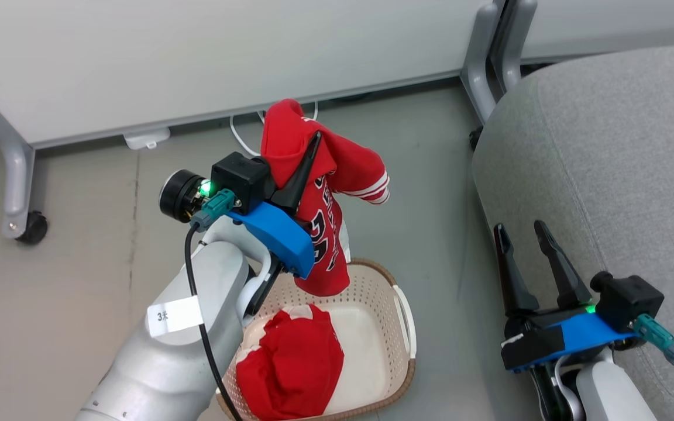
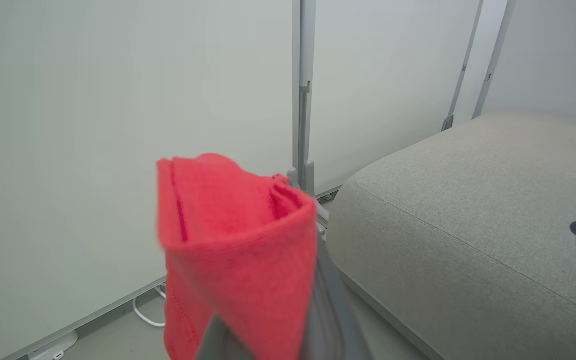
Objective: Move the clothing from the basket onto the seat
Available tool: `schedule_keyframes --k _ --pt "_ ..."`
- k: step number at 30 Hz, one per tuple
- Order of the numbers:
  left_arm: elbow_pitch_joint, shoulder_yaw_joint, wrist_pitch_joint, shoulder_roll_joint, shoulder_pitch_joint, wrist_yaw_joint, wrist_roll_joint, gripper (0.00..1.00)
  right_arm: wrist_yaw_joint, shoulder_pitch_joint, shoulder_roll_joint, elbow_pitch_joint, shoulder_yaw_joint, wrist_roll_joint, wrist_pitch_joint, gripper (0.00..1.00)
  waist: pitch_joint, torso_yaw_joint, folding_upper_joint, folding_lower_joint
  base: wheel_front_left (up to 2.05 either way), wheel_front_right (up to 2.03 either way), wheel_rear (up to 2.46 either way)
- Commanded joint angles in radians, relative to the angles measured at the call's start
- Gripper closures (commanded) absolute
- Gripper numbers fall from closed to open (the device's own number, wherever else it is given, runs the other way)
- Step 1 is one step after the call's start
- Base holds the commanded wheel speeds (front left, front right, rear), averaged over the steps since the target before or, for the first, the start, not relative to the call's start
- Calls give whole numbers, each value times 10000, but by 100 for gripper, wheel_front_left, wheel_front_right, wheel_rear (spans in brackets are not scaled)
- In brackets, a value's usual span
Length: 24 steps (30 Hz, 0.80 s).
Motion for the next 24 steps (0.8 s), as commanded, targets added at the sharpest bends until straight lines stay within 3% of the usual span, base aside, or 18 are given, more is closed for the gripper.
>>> schedule_keyframes --k 1,24 --pt "-95 66 -51 8 14 -3 65 100 5 205 -41 17 -29 62 -7 0 -281 40 -1 2 0 0 0" --pt "-816 -607 -51 137 -131 -12 -261 100 5 924 -41 -5 7 175 -7 0 -1317 363 -1 2 0 0 0"
